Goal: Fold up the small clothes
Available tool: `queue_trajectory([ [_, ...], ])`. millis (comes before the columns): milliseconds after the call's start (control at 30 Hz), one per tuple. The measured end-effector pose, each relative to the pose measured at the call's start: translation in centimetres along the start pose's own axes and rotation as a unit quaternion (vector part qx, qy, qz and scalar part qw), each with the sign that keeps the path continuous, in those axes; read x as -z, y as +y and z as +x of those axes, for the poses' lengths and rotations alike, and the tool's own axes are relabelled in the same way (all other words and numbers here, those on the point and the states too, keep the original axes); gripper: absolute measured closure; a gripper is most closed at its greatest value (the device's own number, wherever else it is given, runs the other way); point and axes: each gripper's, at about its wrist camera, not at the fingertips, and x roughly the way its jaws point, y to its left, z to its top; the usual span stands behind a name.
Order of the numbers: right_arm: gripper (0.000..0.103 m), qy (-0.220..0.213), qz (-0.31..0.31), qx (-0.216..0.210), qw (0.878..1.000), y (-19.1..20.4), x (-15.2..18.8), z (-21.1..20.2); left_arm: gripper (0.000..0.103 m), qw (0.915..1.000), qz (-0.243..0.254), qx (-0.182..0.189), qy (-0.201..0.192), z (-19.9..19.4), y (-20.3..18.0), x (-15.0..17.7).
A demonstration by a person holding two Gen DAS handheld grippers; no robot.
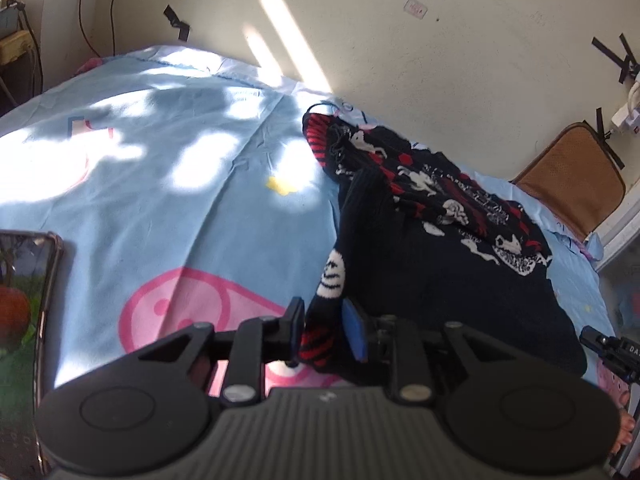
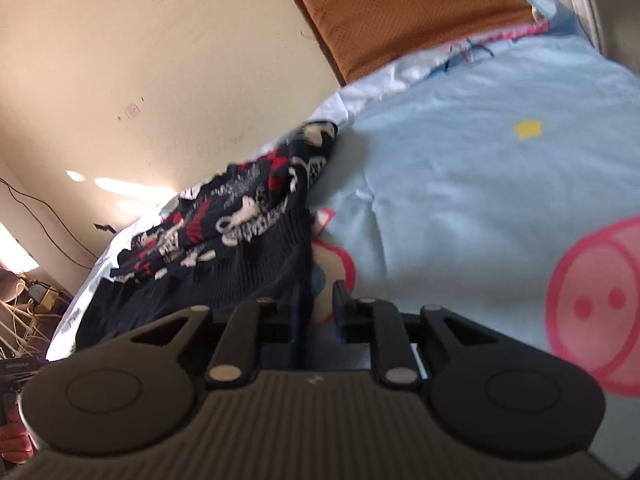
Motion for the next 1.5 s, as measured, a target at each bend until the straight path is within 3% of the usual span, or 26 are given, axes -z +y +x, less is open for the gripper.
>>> queue_trajectory([
  [100, 0.068, -0.01, -0.034, -0.018, 0.999, 1.4, -3.7, 0.5, 0.08, 0.9991, 0.02, -0.008, -0.036, -0.9, -0.7, -3.8],
  [233, 0.065, 0.024, -0.106, -0.058, 0.992, 5.2, -9.7, 5.7, 0.078, 0.9938, 0.098, -0.019, -0.047, 3.4, -3.4, -10.2],
  [300, 0.052, 0.051, -0.149, -0.086, 0.984, 8.2, -12.6, 10.3, 0.065, 0.9901, 0.137, -0.012, -0.03, 7.8, -5.5, -13.3],
  [400, 0.05, 0.097, -0.192, -0.093, 0.972, 11.6, -15.4, 17.5, 0.06, 0.9867, 0.161, -0.022, -0.013, 13.9, -7.9, -16.0],
  [467, 0.049, 0.121, -0.215, -0.087, 0.965, 12.9, -16.5, 21.7, 0.055, 0.9852, 0.171, -0.004, 0.013, 18.2, -8.8, -17.4],
  [667, 0.048, 0.183, -0.262, -0.076, 0.945, 13.8, -16.5, 31.1, 0.044, 0.9818, 0.174, 0.0, 0.076, 26.9, -9.2, -18.7],
  [733, 0.048, 0.192, -0.256, -0.078, 0.944, 13.7, -16.2, 32.8, 0.048, 0.981, 0.175, -0.005, 0.084, 28.4, -9.3, -18.6],
  [767, 0.049, 0.196, -0.252, -0.083, 0.944, 13.6, -16.1, 33.3, 0.067, 0.981, 0.179, -0.009, 0.073, 28.5, -9.6, -18.6],
  [800, 0.058, 0.203, -0.247, -0.089, 0.943, 13.7, -16.0, 33.9, 0.086, 0.9808, 0.177, -0.004, 0.081, 28.7, -9.8, -18.6],
  [833, 0.068, 0.205, -0.247, -0.093, 0.942, 13.9, -15.8, 34.1, 0.088, 0.9822, 0.169, -0.003, 0.082, 28.7, -9.9, -18.7],
  [867, 0.09, 0.206, -0.248, -0.1, 0.941, 14.3, -15.6, 34.0, 0.094, 0.9829, 0.165, -0.008, 0.081, 28.6, -10.1, -18.6],
  [1067, 0.091, 0.153, -0.241, -0.104, 0.953, 15.5, -16.4, 28.1, 0.094, 0.985, 0.168, 0.013, 0.036, 22.6, -11.6, -17.5],
  [1200, 0.091, 0.105, -0.258, -0.125, 0.952, 16.5, -15.5, 18.8, 0.094, 0.9817, 0.183, 0.046, -0.024, 14.2, -12.3, -14.4],
  [1400, 0.091, 0.052, -0.28, -0.153, 0.946, 15.7, -8.4, 5.9, 0.094, 0.9774, 0.179, 0.089, -0.068, 3.6, -10.2, -4.5],
  [1500, 0.091, 0.043, -0.304, -0.147, 0.94, 15.1, -3.2, 2.2, 0.094, 0.9784, 0.173, 0.094, -0.065, 1.9, -9.1, 0.0],
])
